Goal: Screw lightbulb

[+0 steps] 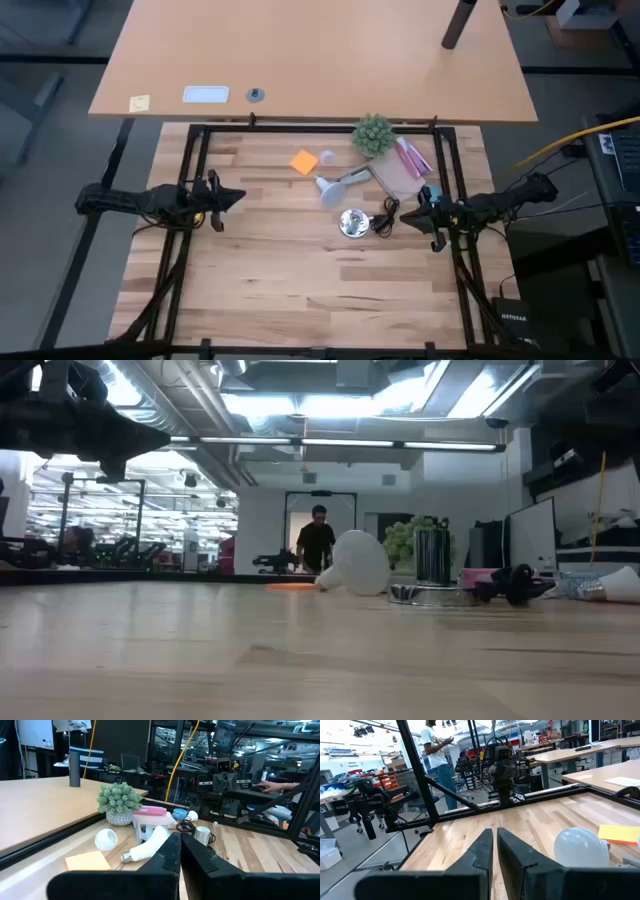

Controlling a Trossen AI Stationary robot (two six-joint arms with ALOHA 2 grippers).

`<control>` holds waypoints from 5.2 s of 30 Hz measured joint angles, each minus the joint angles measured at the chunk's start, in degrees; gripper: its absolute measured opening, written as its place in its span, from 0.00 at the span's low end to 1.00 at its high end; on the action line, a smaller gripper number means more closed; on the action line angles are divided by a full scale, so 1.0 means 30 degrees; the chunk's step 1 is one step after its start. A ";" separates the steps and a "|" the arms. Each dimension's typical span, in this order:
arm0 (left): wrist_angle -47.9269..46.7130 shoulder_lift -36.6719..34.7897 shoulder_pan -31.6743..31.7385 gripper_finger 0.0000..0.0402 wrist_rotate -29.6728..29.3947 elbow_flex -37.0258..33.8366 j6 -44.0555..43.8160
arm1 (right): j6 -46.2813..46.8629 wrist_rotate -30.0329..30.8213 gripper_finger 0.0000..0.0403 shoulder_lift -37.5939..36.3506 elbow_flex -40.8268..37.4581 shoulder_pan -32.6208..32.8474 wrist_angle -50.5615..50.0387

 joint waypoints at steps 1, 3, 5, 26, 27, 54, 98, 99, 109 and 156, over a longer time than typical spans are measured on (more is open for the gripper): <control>0.0000 0.0004 0.0006 0.00 -0.0003 -0.0004 0.0003 | 0.0000 0.0002 0.08 -0.0002 0.0002 0.0002 0.0000; 0.0000 0.0007 0.0003 0.00 -0.0003 -0.0007 0.0003 | 0.0000 0.0004 0.08 -0.0004 -0.0003 -0.0001 -0.0004; 0.0000 0.0006 0.0007 0.00 -0.0002 -0.0006 -0.0003 | 0.0000 0.0006 0.08 0.0003 0.0003 -0.0003 0.0000; 0.0000 0.0004 0.0004 0.00 -0.0003 -0.0003 0.0002 | 0.0000 0.0003 0.08 0.0003 -0.0003 0.0001 0.0000; 0.0000 0.0004 0.0001 0.00 -0.0003 -0.0004 0.0003 | 0.0000 0.0004 0.08 0.0002 -0.0002 0.0002 -0.0006; 0.0000 0.0002 0.0000 0.00 -0.0003 -0.0002 -0.0002 | 0.0102 0.1056 0.08 0.0003 -0.0003 0.0002 0.4124; 0.0000 0.0007 0.0000 0.00 -0.0003 -0.0005 0.0003 | -0.4555 0.6308 0.42 2.2929 0.9832 -0.0215 0.2286; 0.0000 0.0000 0.0003 0.00 0.0002 -0.0007 0.0003 | -0.4532 0.6079 0.42 2.3498 1.0159 -0.0347 0.2006; 0.0002 0.0007 0.0002 0.00 -0.0003 -0.0005 0.0001 | -0.2976 0.3499 0.40 2.6665 1.2884 -0.1672 -0.0153; 0.0003 0.0007 0.0002 0.00 -0.0003 -0.0002 0.0002 | 0.0793 0.0366 0.40 2.9339 1.4481 -0.1788 -0.1972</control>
